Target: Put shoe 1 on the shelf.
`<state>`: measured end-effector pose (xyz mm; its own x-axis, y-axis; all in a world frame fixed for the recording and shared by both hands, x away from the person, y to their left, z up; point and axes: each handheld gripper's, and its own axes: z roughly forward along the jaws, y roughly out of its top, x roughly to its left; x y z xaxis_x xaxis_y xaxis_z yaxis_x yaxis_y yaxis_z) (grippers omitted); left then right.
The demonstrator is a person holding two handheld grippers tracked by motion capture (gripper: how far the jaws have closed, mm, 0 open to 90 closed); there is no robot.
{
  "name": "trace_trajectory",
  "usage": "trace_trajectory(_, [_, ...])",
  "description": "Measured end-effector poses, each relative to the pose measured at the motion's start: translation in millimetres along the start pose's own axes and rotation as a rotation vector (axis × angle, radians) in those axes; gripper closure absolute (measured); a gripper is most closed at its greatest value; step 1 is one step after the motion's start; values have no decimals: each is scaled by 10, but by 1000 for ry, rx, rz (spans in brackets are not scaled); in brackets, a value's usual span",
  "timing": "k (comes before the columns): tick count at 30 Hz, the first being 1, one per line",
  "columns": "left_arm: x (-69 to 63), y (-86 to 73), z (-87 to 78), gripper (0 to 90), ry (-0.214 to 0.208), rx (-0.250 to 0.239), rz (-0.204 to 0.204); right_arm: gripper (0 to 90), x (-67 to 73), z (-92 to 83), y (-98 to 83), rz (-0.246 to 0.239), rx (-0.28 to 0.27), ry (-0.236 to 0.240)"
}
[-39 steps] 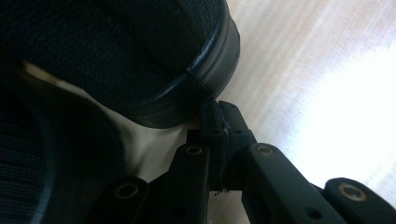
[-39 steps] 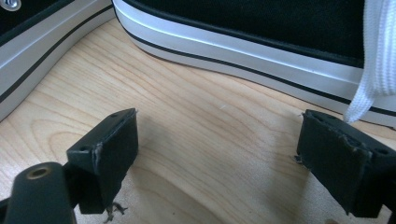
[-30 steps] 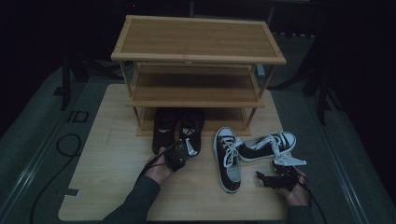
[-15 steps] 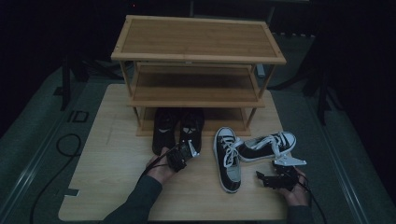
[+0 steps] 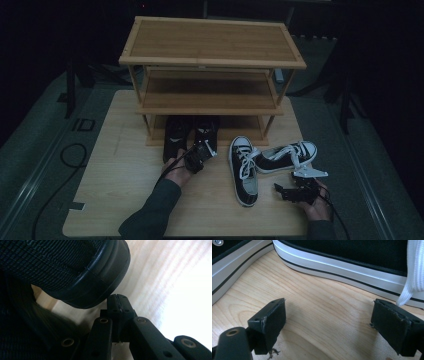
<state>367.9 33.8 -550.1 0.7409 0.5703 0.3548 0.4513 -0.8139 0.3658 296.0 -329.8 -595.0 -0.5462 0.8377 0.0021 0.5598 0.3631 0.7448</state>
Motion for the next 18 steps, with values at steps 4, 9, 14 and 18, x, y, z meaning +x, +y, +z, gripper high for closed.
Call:
trace_trajectory(4, [36, 80, 52, 900, 13, 14, -22, 124, 0, 0, 0, 0, 0, 0])
trace_trajectory(9, [89, 154, 130, 900, 40, 22, -54, 124, 0, 1, 1, 0, -1, 1])
trace_trajectory(14, [141, 181, 175, 900, 39, 19, -77, 124, 0, 2, 2, -1, -1, 2])
trace_trajectory(18, [155, 194, 187, 900, 37, 16, -79, 124, 0, 3, 3, -2, -1, 2])
